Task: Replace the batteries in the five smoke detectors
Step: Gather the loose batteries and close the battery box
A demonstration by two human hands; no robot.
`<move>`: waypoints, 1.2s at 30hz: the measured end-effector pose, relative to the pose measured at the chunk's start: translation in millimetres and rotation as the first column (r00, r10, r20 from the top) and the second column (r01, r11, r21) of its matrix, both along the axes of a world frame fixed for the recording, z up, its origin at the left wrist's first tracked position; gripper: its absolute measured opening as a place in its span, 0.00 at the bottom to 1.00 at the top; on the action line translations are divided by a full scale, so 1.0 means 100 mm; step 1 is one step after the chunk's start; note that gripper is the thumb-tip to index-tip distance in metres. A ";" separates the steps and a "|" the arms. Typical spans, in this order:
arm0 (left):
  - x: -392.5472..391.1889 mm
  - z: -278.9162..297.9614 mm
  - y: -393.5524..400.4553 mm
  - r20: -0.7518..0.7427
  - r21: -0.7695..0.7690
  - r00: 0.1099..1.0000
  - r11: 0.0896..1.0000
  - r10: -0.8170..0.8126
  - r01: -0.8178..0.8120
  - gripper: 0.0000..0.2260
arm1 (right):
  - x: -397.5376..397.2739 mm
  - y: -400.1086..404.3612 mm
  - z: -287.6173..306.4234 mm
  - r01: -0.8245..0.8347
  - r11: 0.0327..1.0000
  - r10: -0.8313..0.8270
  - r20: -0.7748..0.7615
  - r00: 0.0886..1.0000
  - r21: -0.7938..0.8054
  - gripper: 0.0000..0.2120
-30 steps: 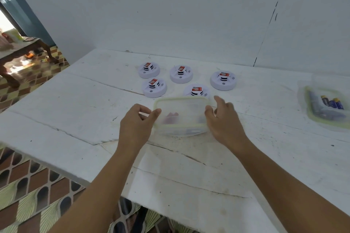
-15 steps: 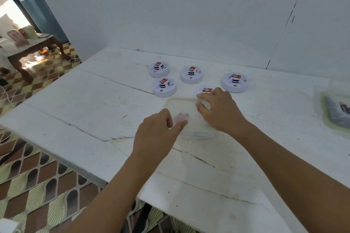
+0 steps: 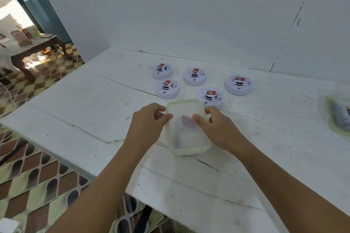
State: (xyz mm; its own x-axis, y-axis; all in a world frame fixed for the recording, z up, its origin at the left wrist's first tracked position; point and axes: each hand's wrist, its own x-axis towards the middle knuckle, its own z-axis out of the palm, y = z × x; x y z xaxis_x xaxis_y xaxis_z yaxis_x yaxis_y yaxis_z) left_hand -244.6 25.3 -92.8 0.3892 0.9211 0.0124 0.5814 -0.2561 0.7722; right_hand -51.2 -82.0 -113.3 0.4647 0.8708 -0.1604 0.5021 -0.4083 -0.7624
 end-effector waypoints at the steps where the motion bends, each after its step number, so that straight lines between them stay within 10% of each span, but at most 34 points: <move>1: 0.00 0.00 0.00 0.015 -0.006 1.000 1.000 0.009 -0.009 0.12 | -0.03 0.00 -0.02 0.017 1.000 -0.016 -0.025 1.000 0.020 0.25; 9: -0.07 -0.01 -0.28 0.016 0.052 0.993 0.992 0.115 -0.115 0.11 | -0.09 -0.05 -0.04 0.084 0.994 -0.073 -0.144 0.987 0.071 0.25; 36: -0.11 0.02 -0.21 0.294 -0.480 0.927 0.875 0.234 -0.069 0.10 | -0.14 -0.08 -0.01 0.135 0.984 -0.106 -0.228 0.968 0.114 0.22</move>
